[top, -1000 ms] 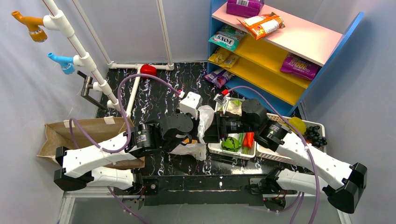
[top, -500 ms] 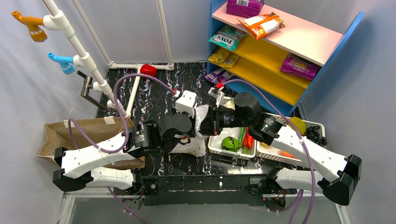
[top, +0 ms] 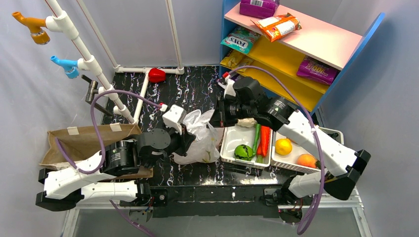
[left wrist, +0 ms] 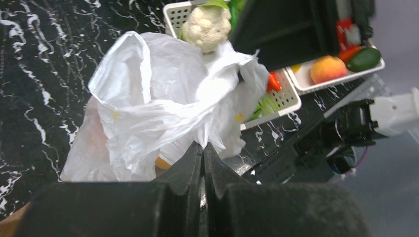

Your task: Place the food into the grocery bag and tie it

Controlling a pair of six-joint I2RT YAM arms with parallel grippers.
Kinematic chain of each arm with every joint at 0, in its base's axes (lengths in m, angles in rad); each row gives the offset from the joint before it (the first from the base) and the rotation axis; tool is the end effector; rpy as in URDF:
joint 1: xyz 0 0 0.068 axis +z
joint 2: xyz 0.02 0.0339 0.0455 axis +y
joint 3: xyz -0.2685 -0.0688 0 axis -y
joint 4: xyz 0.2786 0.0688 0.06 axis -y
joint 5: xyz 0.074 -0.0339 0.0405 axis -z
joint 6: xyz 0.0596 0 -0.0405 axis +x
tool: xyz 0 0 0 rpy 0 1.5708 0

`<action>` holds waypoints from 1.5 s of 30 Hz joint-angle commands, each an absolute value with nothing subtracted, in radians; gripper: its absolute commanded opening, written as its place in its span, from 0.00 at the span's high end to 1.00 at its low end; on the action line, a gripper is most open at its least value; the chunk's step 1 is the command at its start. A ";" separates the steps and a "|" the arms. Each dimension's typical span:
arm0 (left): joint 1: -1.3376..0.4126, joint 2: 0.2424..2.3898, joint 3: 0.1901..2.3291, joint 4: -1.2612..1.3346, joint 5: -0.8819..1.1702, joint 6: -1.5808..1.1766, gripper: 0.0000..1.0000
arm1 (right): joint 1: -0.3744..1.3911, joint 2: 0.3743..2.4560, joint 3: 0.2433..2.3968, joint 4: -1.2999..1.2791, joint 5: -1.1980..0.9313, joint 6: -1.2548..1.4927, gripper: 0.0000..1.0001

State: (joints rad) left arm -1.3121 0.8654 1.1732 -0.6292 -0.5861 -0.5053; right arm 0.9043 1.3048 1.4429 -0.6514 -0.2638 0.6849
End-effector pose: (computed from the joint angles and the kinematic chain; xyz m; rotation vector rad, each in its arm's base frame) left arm 0.0857 -0.1951 0.4204 0.3569 1.8641 -0.7106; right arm 0.1929 0.2703 0.4057 -0.4304 2.2740 1.1765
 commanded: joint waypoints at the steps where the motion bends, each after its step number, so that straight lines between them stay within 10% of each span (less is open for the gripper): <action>1: -1.315 0.784 1.147 -0.618 -0.452 -0.416 1.00 | 0.852 1.392 1.613 -0.748 -0.212 0.683 0.99; 20: -1.314 0.611 1.155 -0.803 -0.227 -0.352 1.00 | 0.578 1.715 1.738 -0.819 -0.285 0.775 0.99; 45: -1.285 0.748 1.182 -0.723 -0.737 -0.373 0.91 | 0.607 1.598 1.983 -0.938 -0.308 0.736 0.99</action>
